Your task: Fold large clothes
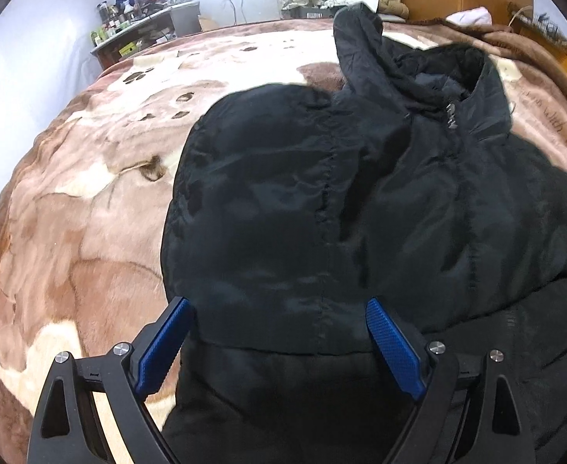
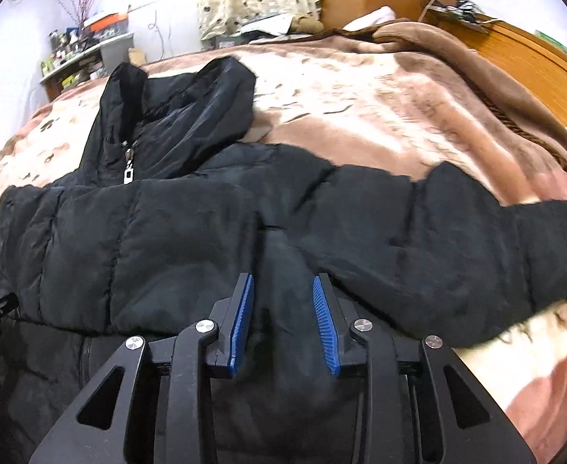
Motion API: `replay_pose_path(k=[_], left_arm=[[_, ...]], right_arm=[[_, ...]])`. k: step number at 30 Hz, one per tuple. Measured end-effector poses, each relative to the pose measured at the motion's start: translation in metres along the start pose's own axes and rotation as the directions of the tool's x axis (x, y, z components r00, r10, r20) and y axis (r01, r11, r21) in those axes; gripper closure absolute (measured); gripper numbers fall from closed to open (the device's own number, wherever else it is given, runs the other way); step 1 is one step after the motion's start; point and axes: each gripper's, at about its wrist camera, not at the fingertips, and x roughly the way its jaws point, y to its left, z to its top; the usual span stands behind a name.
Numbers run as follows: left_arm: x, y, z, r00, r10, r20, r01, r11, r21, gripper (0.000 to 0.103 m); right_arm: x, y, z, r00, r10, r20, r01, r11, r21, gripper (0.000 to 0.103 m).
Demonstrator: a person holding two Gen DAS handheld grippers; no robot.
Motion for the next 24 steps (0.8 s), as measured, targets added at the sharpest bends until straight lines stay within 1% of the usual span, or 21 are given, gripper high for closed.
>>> replay_pose_path(k=[2, 4, 5, 6, 8, 10, 13, 15, 16, 17, 19, 20, 21, 24], left_arm=[[-0.01, -0.002, -0.002, 1.0, -0.028, 0.007, 0.028, 1.0, -0.013, 0.011], [-0.02, -0.007, -0.004, 0.999, -0.036, 0.017, 0.036, 0.999, -0.013, 0.011], [-0.027, -0.01, -0.006, 0.998, -0.05, 0.024, 0.05, 0.999, -0.014, 0.011], [-0.032, -0.013, -0.007, 0.998, -0.061, 0.031, 0.062, 0.998, -0.018, 0.011], [-0.042, -0.024, -0.01, 0.995, -0.094, 0.04, 0.095, 0.995, -0.02, 0.011], [-0.047, -0.036, -0.011, 0.993, -0.106, 0.052, 0.107, 0.994, -0.015, 0.011], [-0.053, -0.061, -0.014, 0.989, -0.141, 0.044, 0.141, 0.99, 0.003, 0.011], [-0.054, -0.077, -0.016, 0.985, -0.17, 0.029, 0.17, 0.985, 0.009, 0.011], [-0.056, -0.085, -0.017, 0.985, -0.17, 0.03, 0.17, 0.985, 0.024, 0.011], [-0.056, -0.094, -0.017, 0.985, -0.171, 0.031, 0.17, 0.984, 0.046, 0.011], [-0.058, -0.107, -0.017, 0.982, -0.186, 0.034, 0.184, 0.981, 0.063, 0.011], [-0.058, -0.115, -0.018, 0.977, -0.211, 0.031, 0.209, 0.976, 0.065, 0.011], [-0.058, -0.121, -0.018, 0.975, -0.222, 0.026, 0.22, 0.973, 0.066, 0.011], [-0.056, -0.138, -0.02, 0.975, -0.221, 0.015, 0.219, 0.971, 0.097, 0.011]], right_arm=[[-0.013, -0.016, -0.004, 1.0, -0.004, 0.021, 0.004, 1.0, 0.021, 0.069], [-0.022, -0.034, -0.009, 0.999, -0.014, 0.035, 0.012, 0.998, 0.054, 0.063], [-0.026, -0.049, -0.014, 0.999, -0.023, 0.036, 0.02, 0.996, 0.087, 0.055], [-0.029, -0.06, -0.017, 0.999, -0.031, 0.032, 0.027, 0.993, 0.111, 0.053], [-0.034, -0.091, -0.026, 0.998, -0.052, 0.027, 0.046, 0.982, 0.181, 0.053], [-0.039, -0.117, -0.033, 0.997, -0.079, 0.026, 0.071, 0.967, 0.243, 0.053], [-0.05, -0.159, -0.042, 0.989, -0.139, 0.045, 0.119, 0.944, 0.308, 0.053], [-0.062, -0.192, -0.047, 0.972, -0.226, 0.064, 0.188, 0.912, 0.363, 0.052], [-0.066, -0.205, -0.048, 0.966, -0.249, 0.075, 0.202, 0.899, 0.388, 0.05], [-0.071, -0.222, -0.051, 0.958, -0.273, 0.082, 0.214, 0.88, 0.425, 0.046], [-0.075, -0.245, -0.054, 0.955, -0.285, 0.088, 0.213, 0.857, 0.469, 0.044], [-0.074, -0.258, -0.055, 0.953, -0.293, 0.082, 0.219, 0.847, 0.485, 0.044], [-0.073, -0.266, -0.054, 0.951, -0.299, 0.077, 0.226, 0.844, 0.486, 0.044], [-0.066, -0.282, -0.05, 0.952, -0.296, 0.079, 0.225, 0.852, 0.473, 0.044]])
